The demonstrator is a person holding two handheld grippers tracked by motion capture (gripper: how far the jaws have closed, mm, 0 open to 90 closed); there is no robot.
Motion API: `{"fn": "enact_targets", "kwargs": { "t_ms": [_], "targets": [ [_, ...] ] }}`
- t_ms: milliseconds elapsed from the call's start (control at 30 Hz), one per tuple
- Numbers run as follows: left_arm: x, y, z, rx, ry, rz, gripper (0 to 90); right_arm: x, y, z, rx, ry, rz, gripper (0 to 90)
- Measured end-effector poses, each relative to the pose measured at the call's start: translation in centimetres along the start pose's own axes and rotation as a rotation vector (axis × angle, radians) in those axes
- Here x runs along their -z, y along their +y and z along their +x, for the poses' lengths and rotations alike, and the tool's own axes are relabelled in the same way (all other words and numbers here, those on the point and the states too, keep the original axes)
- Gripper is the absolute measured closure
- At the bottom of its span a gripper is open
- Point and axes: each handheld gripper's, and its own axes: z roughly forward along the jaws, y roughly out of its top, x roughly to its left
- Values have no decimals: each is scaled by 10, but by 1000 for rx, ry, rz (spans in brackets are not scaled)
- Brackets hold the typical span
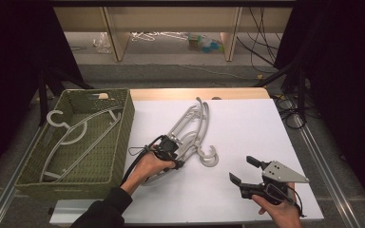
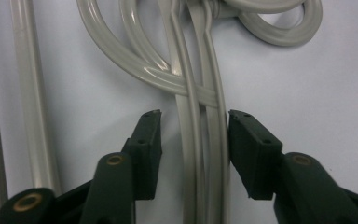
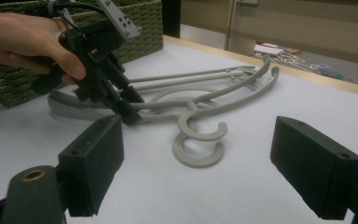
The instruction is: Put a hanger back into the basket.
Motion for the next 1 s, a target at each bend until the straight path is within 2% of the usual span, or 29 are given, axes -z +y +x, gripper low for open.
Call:
{"fn": "enact_targets", "kwargs": {
  "t_ms": [33,133,167,200,267,333,400,467,567,633,667,767,833,1000],
  "targets": [
    [0,1,0,-1,-1,4,572,2,1,1,-8,1,27,182],
    [-2,4,-2,-9,-11,9,617,1,1,1,-5,2,23,182],
    [-2,4,-3,-11,-10,11,646,3,1,0,-4,0,50,182],
    [-2,5,-4,-12,-7,15,653,0,0,1,-15,11,5,182],
    [-3,5,-3,1,-25,14,687,2,1,0,-8,3,23,182],
    [-2,6,-2,19,-42,14,717,0,0,1,-17,11,9,183],
    [-2,6,-4,14,-32,17,746,3,1,1,-11,-2,35,183],
    [-1,6,-6,15,-21,17,749,3,1,0,-7,-4,35,183],
    [1,6,-6,24,-5,16,752,0,0,1,-19,10,4,183],
    [3,6,-6,38,-7,18,752,4,1,0,-8,0,44,183],
    [4,6,-5,49,-11,18,753,0,0,1,-17,8,7,183],
    [10,8,-4,63,-22,11,772,0,0,1,-17,11,6,183],
    [14,9,-2,57,-10,2,808,0,0,1,-17,11,6,183],
    [25,10,-1,65,6,-18,809,0,0,1,-17,10,8,183]
  ]
}}
